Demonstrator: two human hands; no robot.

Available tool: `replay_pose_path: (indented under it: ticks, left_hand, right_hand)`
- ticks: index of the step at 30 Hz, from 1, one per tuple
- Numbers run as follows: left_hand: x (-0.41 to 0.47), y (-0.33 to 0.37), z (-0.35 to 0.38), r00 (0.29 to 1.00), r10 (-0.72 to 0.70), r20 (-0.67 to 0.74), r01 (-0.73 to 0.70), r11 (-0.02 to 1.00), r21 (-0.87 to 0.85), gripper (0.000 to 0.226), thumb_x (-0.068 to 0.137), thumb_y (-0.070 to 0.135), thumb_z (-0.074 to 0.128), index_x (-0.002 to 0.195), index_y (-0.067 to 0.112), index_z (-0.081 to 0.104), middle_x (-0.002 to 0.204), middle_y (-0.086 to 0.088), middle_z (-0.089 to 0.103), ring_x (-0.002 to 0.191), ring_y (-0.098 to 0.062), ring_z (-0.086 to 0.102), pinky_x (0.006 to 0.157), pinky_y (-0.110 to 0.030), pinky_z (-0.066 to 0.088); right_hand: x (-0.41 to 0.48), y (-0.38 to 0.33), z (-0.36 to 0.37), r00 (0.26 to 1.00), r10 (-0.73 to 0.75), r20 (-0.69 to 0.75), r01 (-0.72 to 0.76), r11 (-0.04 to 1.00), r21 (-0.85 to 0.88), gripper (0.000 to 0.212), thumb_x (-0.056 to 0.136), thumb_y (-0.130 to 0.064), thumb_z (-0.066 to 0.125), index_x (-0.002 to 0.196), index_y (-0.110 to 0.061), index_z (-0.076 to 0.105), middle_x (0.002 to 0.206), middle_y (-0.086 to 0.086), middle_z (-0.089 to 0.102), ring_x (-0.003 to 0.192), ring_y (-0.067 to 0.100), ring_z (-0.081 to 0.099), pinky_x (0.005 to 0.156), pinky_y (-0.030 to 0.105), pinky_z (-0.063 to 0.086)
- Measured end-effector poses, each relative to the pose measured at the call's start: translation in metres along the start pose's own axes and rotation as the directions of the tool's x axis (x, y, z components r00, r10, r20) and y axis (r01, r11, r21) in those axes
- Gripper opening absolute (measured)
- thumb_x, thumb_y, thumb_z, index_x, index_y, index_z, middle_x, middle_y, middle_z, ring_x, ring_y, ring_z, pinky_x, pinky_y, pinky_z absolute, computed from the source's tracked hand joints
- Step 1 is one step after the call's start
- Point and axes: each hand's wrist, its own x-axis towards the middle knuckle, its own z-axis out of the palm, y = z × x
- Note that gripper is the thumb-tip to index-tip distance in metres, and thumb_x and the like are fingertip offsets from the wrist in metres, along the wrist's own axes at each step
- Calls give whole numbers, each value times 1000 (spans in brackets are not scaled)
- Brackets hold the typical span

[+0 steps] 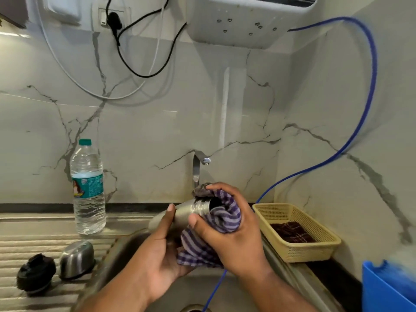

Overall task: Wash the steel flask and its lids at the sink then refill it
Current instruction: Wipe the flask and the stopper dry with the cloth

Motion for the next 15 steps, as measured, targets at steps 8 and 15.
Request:
replay_pose_path:
  ticks: [8, 15]
  left_hand:
    - [1, 23, -26, 988, 118, -97, -125, 990, -60, 89, 74, 76, 62, 132, 10, 52, 112, -33, 71, 84, -38, 77, 53, -35, 62]
    - [0, 30, -35, 944, 328, 44, -326, 900, 290, 72, 69, 57, 86, 120, 14, 59, 79, -17, 73, 59, -27, 66, 46, -29, 48]
  right_hand:
    - [19, 6, -25, 934, 323, -151, -227, 866, 445, 74, 52, -34, 102, 115, -9, 71, 112, 22, 74, 105, 44, 72, 92, 67, 55]
    - [22, 22, -39, 845, 407, -346, -400, 912, 94, 27, 80, -37, 84, 95, -17, 76, 91, 2, 79, 90, 21, 76, 90, 47, 60]
